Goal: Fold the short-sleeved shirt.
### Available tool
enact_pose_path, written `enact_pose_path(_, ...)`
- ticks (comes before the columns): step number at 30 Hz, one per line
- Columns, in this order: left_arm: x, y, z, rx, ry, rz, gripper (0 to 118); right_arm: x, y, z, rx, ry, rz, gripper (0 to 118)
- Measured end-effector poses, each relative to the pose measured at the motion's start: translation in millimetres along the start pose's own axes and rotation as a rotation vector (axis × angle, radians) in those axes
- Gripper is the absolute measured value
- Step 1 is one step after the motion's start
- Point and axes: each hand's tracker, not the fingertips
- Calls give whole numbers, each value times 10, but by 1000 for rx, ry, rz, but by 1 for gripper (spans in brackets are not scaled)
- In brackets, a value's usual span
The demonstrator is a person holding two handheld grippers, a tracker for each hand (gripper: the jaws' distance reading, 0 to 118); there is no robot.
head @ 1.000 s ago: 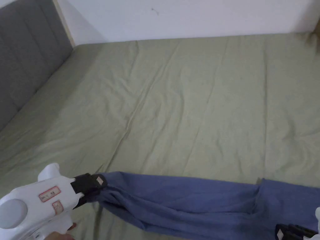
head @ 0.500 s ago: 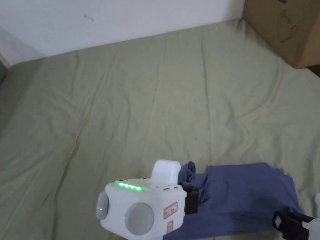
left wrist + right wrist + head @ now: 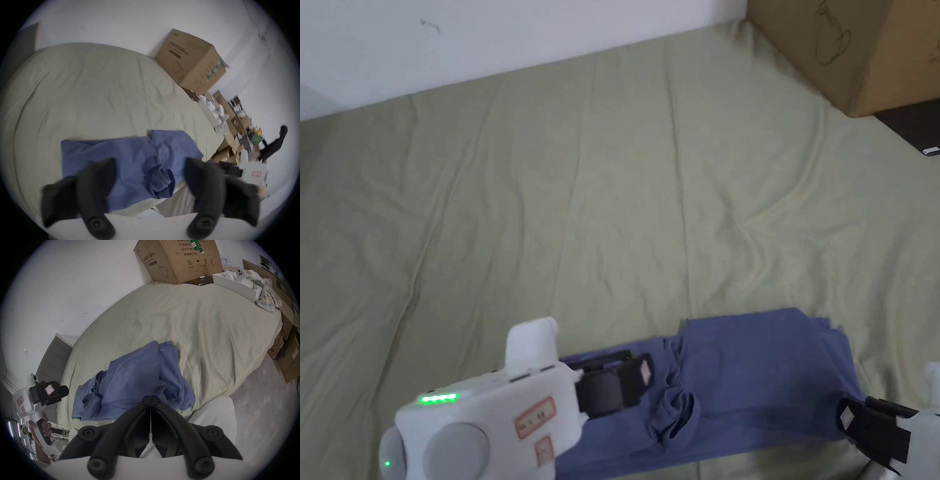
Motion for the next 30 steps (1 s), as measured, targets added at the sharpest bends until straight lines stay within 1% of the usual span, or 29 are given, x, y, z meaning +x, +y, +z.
enact_pose_path(1,-81,-1,-40,-11,26,34,1,-29,7,-3,-1,6,12,1)
enact_pose_path(3,-208,-87,-193,-26,105,73,2,-95,4,-9,-2,14,33,1)
enact_pose_path(4,-230,-132,-278,-36,94,62,2,-125,-1,-9,-3,21,49,1)
enact_pose_path(6,-207,-217,-474,-125,46,73,2,-174,-5,-18,-13,30,68,1)
enact_pose_path(7,-159,-264,-572,-156,44,75,2,-200,-7,-28,-22,32,76,1)
enact_pose_path(11,47,-402,-797,-206,-57,90,2,-184,-4,-53,-32,28,94,1)
enact_pose_path(13,147,-481,-829,-229,-116,55,2,-166,-18,-53,-36,30,93,1)
enact_pose_path(14,185,-525,-887,-274,-134,17,2,-151,-29,-62,-42,29,89,1)
enact_pose_path(15,208,-576,-963,-310,-122,-27,2,-117,-39,-86,-57,27,79,1)
enact_pose_path(16,202,-608,-1006,-319,-76,-28,2,-104,-43,-87,-66,27,66,1)
enact_pose_path(17,141,-613,-1003,-306,-83,-4,2,-98,-46,-79,-65,30,64,1)
enact_pose_path(19,48,-527,-910,-290,-144,127,2,-117,-48,-36,-57,22,72,1)
enact_pose_path(20,16,-482,-840,-274,-160,158,2,-126,-42,-17,-54,18,79,1)
enact_pose_path(24,-159,-243,-285,-103,-157,128,2,-190,-6,5,-48,12,105,1)
enact_pose_path(26,-326,-177,21,-40,-170,139,3,-234,0,-5,-47,12,115,1)
enact_pose_path(27,-463,-174,180,-5,-189,167,5,-284,-2,-16,-50,17,122,1)
enact_pose_path(28,-611,-191,312,22,-198,194,21,-320,-8,-28,-52,23,128,1)
enact_pose_path(29,-758,-226,407,35,-204,224,48,-355,-12,-45,-57,29,136,1)
enact_pose_path(30,-945,-295,477,42,-197,257,85,-409,-22,-70,-67,35,150,1)
